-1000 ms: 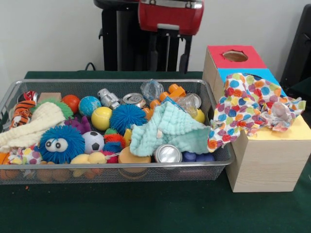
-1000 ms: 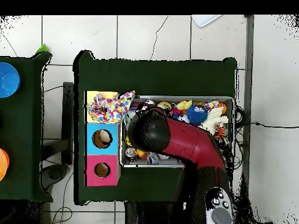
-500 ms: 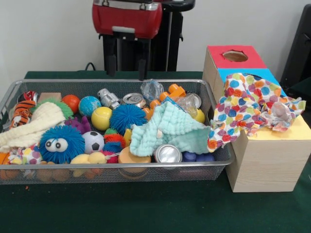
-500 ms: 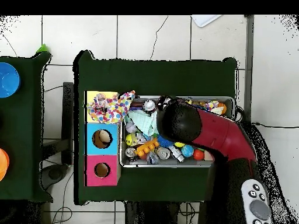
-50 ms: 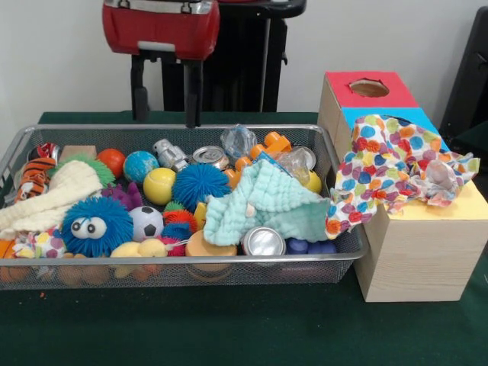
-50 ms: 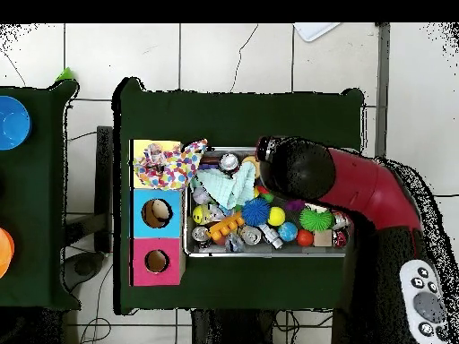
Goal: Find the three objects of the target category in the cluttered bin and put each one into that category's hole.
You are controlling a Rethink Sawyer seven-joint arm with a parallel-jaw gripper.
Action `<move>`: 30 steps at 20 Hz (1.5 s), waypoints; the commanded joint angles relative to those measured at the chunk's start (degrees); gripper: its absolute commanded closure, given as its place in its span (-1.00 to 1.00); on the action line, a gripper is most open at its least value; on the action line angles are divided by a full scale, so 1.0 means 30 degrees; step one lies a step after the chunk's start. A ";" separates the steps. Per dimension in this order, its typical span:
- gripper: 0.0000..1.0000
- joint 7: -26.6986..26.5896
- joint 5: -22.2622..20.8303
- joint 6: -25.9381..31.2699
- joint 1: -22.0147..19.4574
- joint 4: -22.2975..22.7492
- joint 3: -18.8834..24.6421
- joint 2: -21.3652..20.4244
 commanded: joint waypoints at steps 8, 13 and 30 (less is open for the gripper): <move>-1.00 -0.6825 -0.3015 0.4207 -0.2060 -0.4684 0.4473 0.2961; -1.00 -0.7262 -0.4198 0.3952 -0.2555 -0.5347 0.5039 0.3595; -1.00 -0.6482 -0.7104 0.1780 -0.4074 -0.3905 0.6317 0.4294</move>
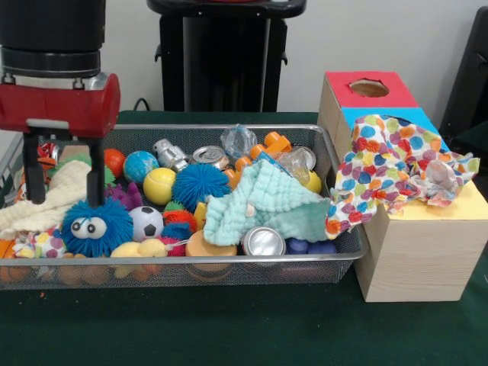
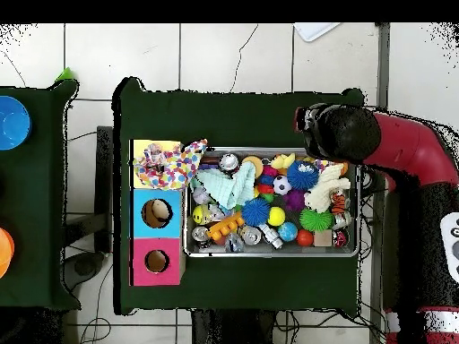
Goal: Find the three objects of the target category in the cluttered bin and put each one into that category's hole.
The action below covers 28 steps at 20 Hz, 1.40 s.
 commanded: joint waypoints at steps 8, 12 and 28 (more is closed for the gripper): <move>-1.00 -0.4900 -0.3076 -0.1317 -0.0955 0.3393 0.1645 0.0181; -1.00 -0.4240 -0.3621 -0.2166 -0.1147 0.4010 0.1719 0.0196; -1.00 -0.4615 -0.5963 -0.3542 -0.1947 0.3408 0.1811 0.1886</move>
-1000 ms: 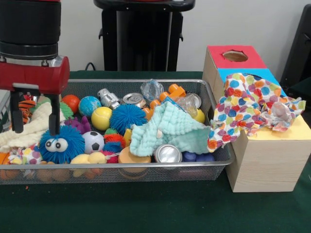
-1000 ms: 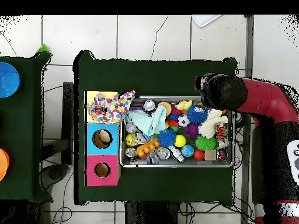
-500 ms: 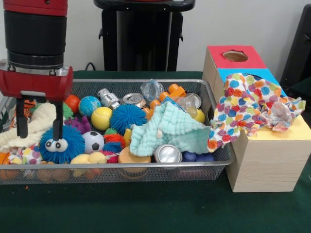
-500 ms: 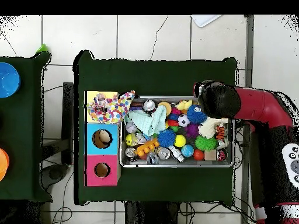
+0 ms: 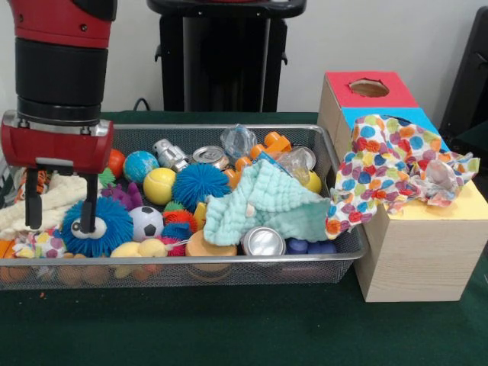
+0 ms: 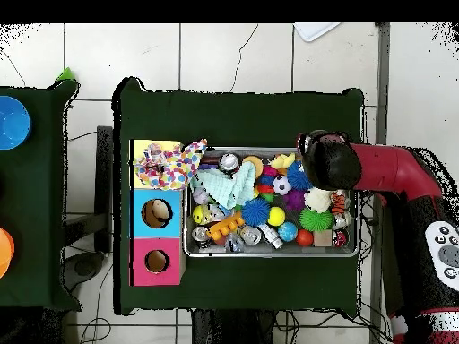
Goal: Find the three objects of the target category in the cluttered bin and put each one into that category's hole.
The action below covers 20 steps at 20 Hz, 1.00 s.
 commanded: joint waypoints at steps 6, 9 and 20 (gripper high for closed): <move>-1.00 -0.4621 -0.2126 -0.0079 -0.0999 0.0705 0.1368 0.1812; -1.00 -0.4495 -0.2373 -0.0114 -0.1188 0.0957 0.1308 0.1769; -1.00 -0.4032 -0.2917 -0.0205 -0.1705 0.1264 0.1432 0.2379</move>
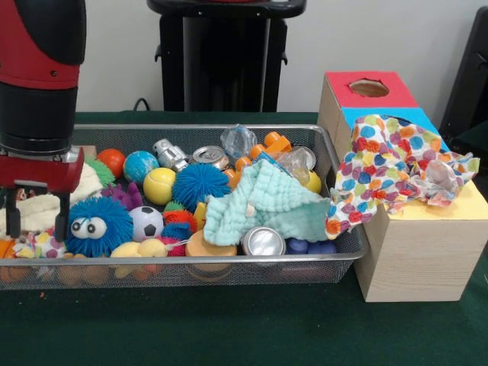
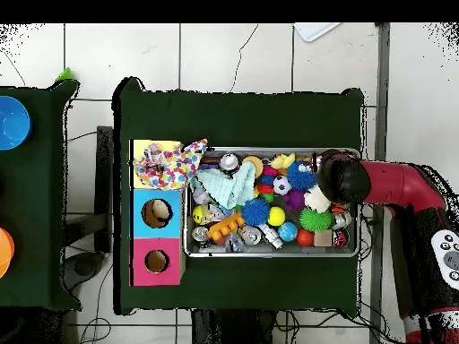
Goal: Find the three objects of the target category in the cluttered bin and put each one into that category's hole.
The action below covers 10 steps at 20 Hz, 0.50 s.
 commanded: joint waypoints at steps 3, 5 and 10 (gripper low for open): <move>-1.00 -0.3776 -0.1182 -0.0453 -0.0335 0.1392 0.1272 0.1091; -1.00 -0.3630 -0.1216 -0.0624 -0.0395 0.1486 0.1261 0.1326; -1.00 -0.3431 -0.1059 -0.0978 -0.0578 0.1747 0.1551 0.1755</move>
